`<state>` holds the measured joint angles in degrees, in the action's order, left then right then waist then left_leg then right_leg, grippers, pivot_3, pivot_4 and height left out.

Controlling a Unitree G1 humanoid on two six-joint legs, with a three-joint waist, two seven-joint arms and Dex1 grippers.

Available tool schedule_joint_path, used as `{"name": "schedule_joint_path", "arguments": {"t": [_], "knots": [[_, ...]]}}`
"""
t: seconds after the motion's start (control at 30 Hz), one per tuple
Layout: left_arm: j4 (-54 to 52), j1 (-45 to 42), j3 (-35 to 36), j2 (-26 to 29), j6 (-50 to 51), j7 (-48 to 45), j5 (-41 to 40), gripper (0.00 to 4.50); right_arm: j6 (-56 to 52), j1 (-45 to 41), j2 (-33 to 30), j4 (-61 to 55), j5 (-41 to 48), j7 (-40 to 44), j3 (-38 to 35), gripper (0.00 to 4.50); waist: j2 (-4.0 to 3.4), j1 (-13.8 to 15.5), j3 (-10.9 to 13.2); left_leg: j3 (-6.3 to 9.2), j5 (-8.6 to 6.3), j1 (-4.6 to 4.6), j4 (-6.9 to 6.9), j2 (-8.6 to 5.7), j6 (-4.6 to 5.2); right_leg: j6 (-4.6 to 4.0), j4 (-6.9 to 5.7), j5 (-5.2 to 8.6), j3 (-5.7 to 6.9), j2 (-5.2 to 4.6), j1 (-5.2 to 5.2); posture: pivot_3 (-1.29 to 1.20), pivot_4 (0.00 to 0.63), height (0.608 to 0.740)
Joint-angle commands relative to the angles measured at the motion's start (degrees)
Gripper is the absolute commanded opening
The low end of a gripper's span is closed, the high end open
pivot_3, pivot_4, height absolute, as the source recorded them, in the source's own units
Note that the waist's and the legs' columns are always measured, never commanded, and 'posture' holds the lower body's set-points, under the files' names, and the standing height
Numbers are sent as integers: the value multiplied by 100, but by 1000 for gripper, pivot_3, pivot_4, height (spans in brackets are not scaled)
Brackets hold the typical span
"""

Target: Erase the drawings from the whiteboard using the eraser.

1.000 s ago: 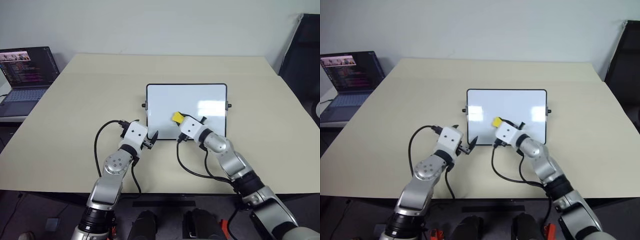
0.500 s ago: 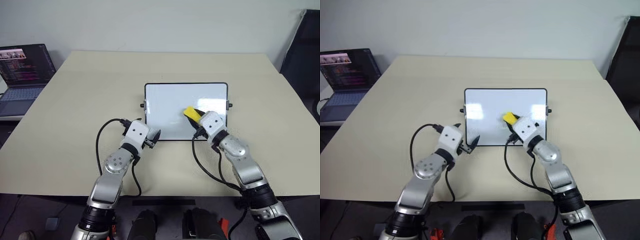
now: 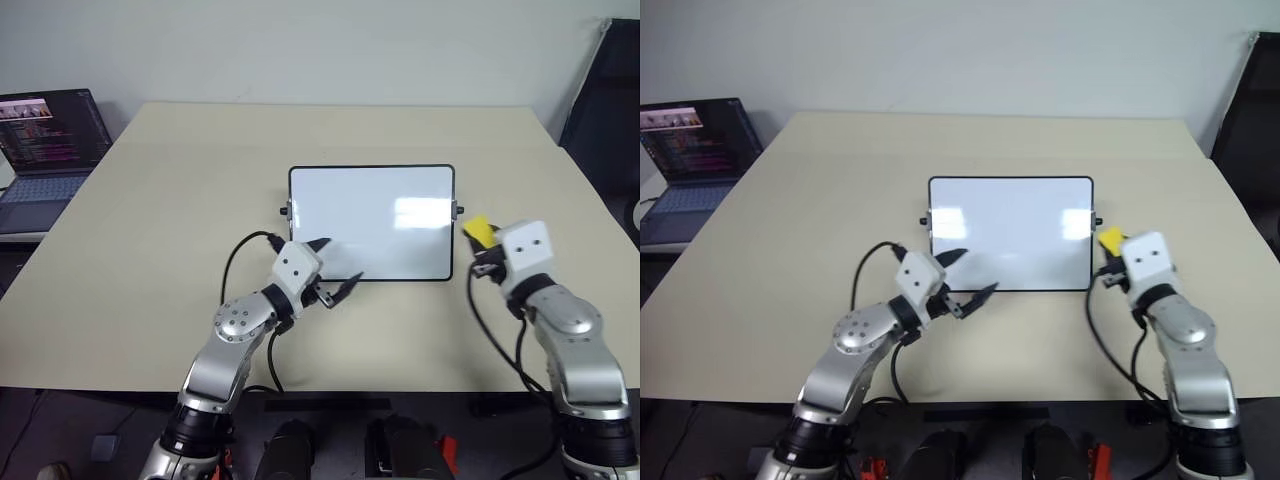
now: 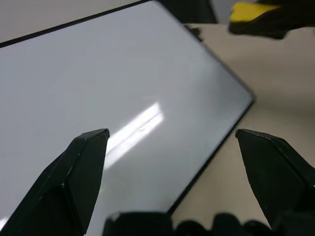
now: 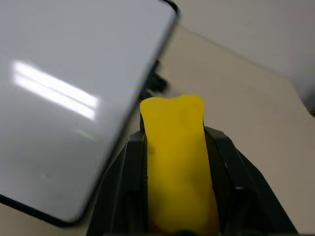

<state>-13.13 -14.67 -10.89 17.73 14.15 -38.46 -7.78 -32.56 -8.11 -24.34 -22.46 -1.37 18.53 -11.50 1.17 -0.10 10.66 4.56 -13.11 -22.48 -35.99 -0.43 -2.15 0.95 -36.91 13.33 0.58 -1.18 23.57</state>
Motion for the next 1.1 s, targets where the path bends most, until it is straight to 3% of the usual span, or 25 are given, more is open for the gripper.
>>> {"name": "schedule_joint_path", "arguments": {"t": [0.03, 0.33, 0.53, 1.1], "knots": [[222, -283, -125, 75, -296, -622, -302, 4500, -467, 75, -36, -241, 177, -119, -422, 1217, -1, -16, 0, -2, 0, 1, 0, 0, 0, 0, -1, 0, -2, 0, 0, 0, 150, 740], [1112, -799, -376, 290, -558, -1902, -563, 4500, -1657, 150, 361, -203, 773, -323, -884, 1217, -3, -60, 1, -5, 0, 4, 0, 3, 1, -1, -4, 0, -4, 8, 0, 0, 150, 740], [1275, -780, -560, 500, -584, -2355, -508, 4500, -1730, 83, 368, -24, 895, -412, -856, 1217, -4, -60, 1, -4, 0, 3, -1, 2, 1, 0, -4, 0, -3, 7, 0, 0, 150, 740], [1267, -728, -505, 616, -707, -2292, -360, 4500, -1476, -224, 383, 476, 969, -543, -425, 1217, -4, -90, 2, -3, 0, 4, -2, 3, 2, 0, -6, 0, -4, 7, 0, 0, 150, 740]]}}
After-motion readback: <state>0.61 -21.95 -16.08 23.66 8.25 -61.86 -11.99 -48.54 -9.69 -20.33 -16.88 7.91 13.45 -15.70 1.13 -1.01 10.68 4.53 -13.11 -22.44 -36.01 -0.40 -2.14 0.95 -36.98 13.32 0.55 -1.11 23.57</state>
